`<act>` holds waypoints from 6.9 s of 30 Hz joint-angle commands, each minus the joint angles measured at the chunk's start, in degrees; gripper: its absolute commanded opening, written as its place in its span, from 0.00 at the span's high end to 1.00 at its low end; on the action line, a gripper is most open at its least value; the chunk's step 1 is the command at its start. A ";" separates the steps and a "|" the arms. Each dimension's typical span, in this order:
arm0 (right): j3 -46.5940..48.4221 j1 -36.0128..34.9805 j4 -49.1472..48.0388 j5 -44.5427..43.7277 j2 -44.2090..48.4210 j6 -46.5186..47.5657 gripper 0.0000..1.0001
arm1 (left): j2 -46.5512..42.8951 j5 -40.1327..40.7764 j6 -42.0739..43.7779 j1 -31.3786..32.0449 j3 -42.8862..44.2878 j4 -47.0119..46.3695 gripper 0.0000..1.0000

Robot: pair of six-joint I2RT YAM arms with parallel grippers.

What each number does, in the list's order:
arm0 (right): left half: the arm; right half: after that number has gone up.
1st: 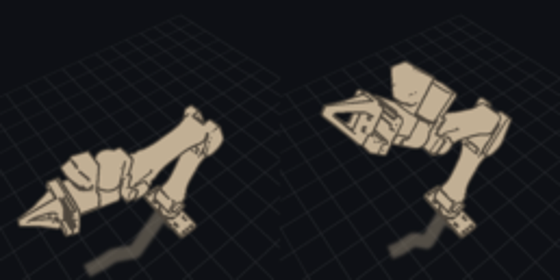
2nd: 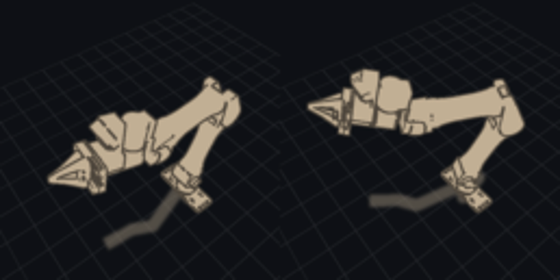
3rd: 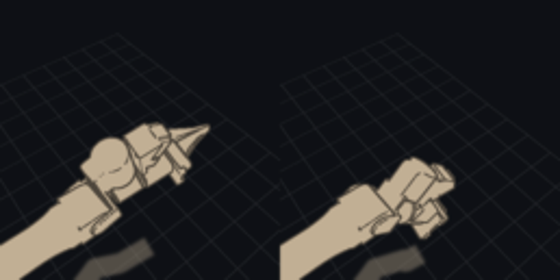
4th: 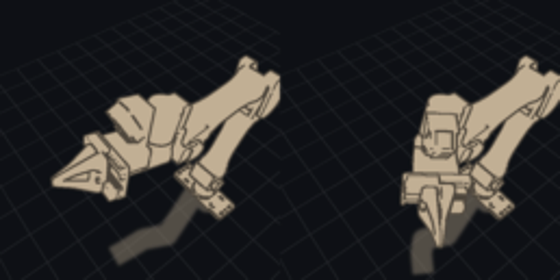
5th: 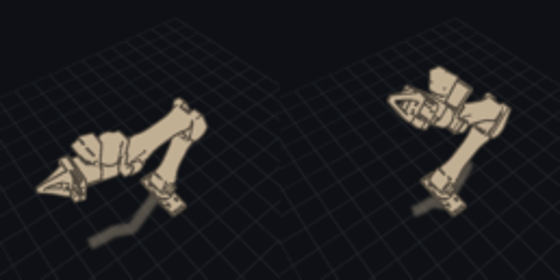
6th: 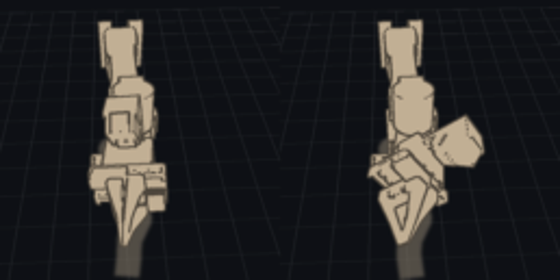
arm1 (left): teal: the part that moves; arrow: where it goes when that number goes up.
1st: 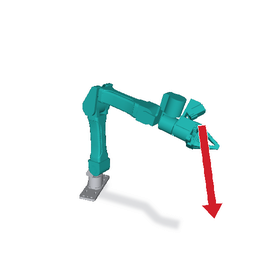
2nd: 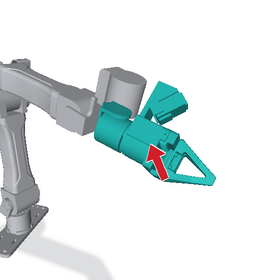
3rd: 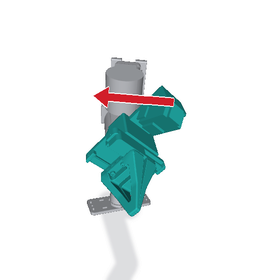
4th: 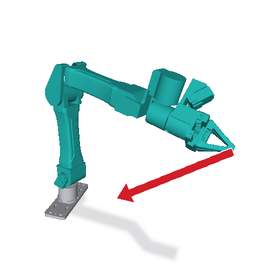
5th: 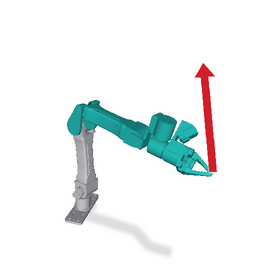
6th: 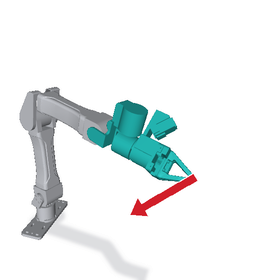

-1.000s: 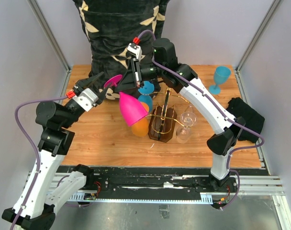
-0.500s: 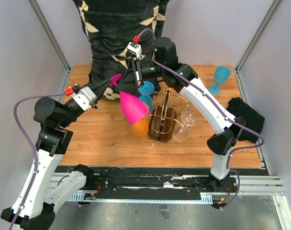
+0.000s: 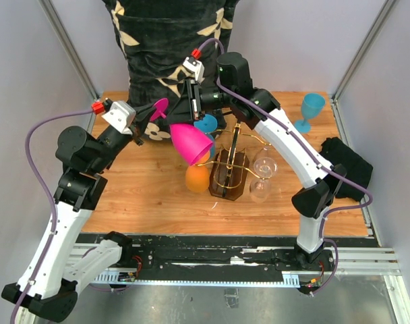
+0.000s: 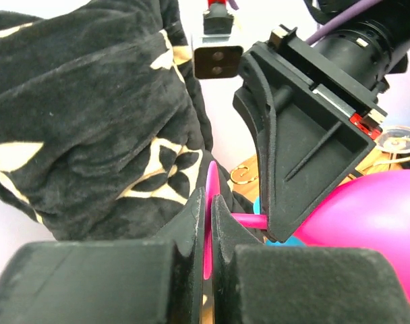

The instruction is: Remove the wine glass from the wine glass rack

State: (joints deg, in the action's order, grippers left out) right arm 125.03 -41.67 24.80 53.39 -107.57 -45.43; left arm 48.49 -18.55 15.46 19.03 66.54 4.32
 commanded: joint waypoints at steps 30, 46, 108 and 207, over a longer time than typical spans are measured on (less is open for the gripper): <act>-2.18 18.17 21.93 -6.87 18.85 21.09 0.61 | -0.20 -8.01 -80.31 -47.18 -39.95 -41.87 0.99; -5.71 19.52 20.38 -5.14 20.40 20.81 0.60 | 17.30 -11.62 -99.19 -50.47 -67.37 -79.64 0.99; -5.30 20.67 29.43 -15.99 11.45 28.15 0.61 | 57.83 0.58 -90.82 -50.76 -74.26 -104.87 0.51; 7.81 14.22 35.63 3.87 -7.75 24.32 0.95 | 8.49 -3.73 -55.45 -26.54 -19.83 -8.09 0.53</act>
State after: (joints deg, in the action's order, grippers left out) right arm 130.63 -25.82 62.19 55.53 -114.10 -19.18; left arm 57.32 -21.63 -40.38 -7.99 46.54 -2.74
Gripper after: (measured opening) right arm 0.051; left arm 0.469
